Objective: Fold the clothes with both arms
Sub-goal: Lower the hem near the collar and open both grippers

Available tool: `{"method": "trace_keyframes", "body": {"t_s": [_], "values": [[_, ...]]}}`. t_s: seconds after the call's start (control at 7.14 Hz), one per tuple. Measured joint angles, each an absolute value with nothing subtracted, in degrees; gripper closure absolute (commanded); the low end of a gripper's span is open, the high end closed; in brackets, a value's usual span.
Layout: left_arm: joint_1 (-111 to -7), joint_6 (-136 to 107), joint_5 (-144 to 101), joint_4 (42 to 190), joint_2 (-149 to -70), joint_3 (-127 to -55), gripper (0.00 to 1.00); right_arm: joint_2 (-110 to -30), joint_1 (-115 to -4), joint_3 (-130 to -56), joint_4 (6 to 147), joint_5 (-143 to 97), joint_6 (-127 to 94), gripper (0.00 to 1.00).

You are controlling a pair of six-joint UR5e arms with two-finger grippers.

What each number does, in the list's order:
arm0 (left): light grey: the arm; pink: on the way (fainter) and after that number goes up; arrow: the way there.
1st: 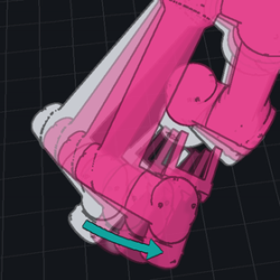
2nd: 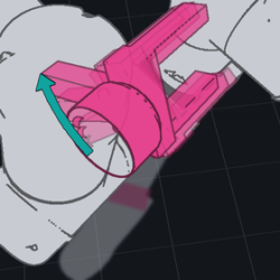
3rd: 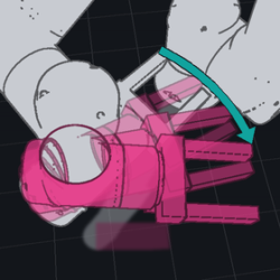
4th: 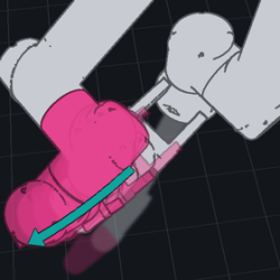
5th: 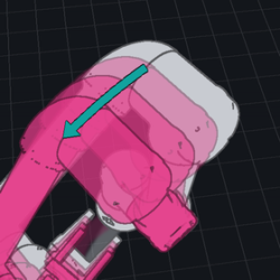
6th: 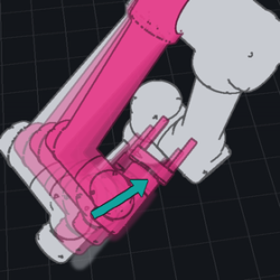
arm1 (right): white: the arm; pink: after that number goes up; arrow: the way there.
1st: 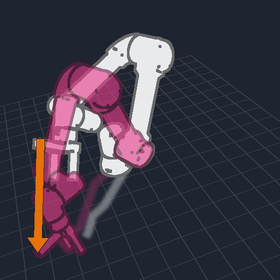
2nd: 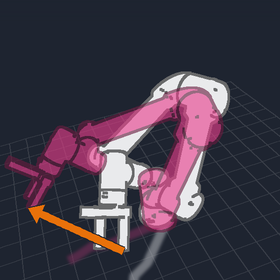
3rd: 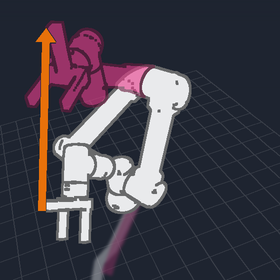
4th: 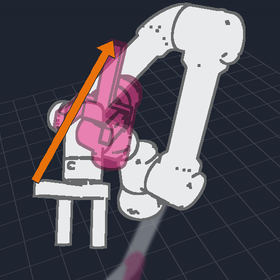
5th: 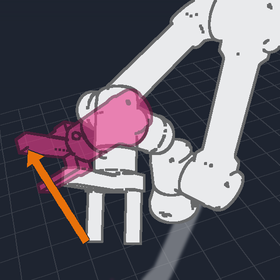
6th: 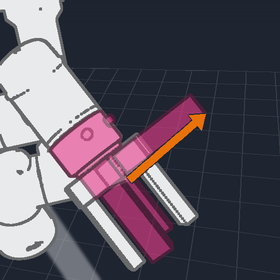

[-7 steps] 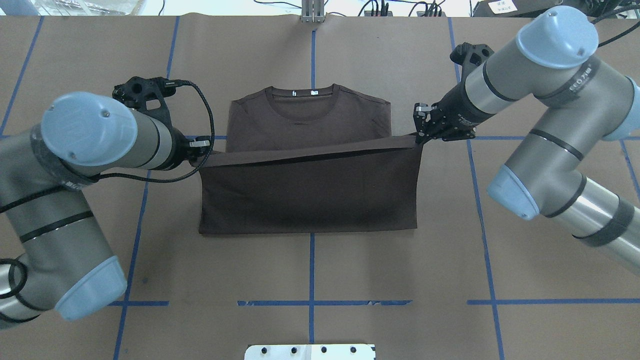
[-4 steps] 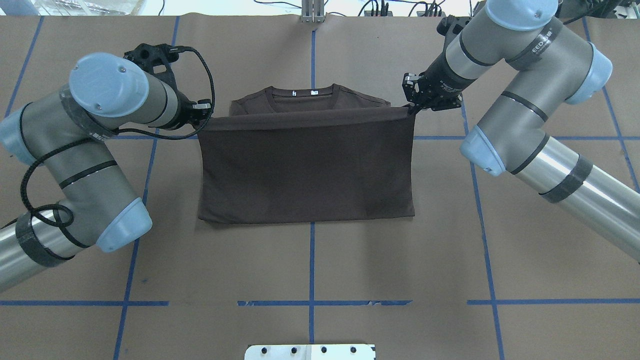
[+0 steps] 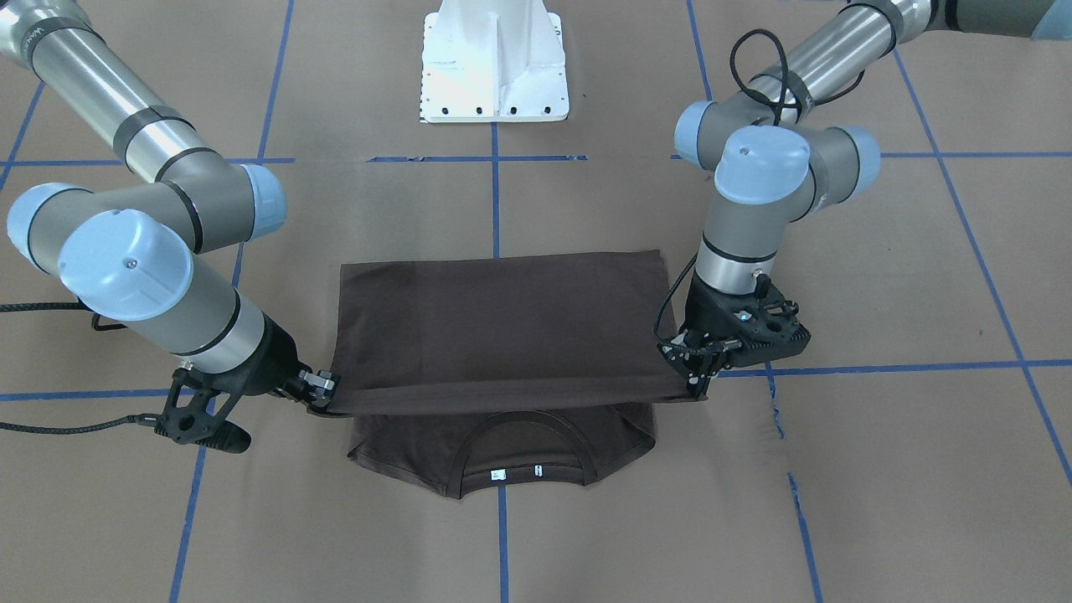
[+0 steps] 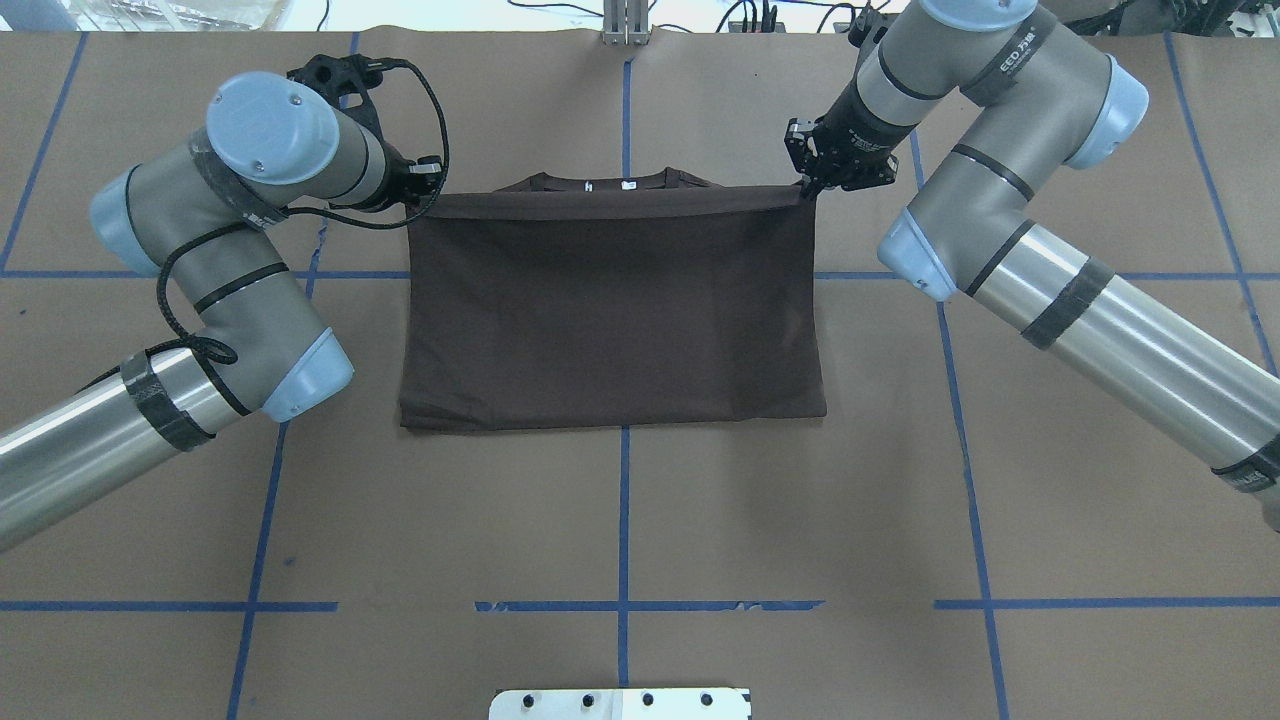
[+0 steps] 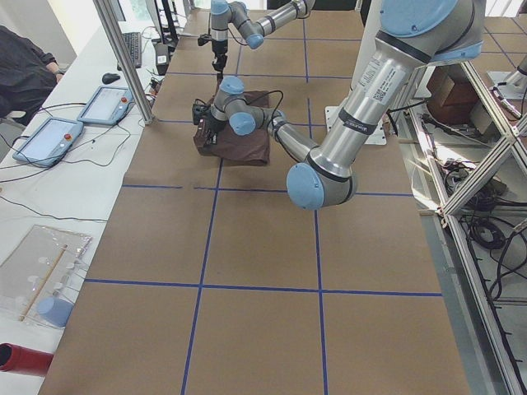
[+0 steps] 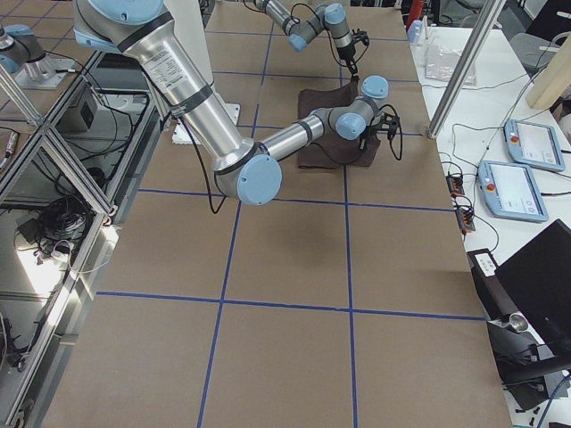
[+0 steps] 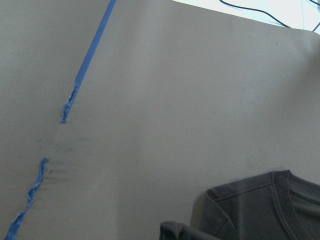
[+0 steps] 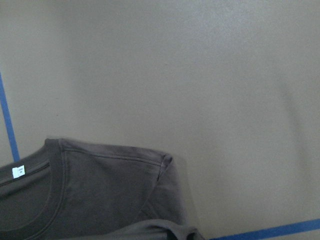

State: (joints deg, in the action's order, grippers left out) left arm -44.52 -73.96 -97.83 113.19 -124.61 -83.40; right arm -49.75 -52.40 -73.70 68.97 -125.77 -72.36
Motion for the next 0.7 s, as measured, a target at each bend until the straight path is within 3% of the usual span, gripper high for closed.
{"method": "trace_keyframes", "body": {"t_s": [0.7], "values": [[-44.48, -73.93, -97.54, 116.51, -126.63, -77.92, 1.00, -48.24, -52.27, -68.10, 65.85, -125.25, -72.36, 1.00]]}}
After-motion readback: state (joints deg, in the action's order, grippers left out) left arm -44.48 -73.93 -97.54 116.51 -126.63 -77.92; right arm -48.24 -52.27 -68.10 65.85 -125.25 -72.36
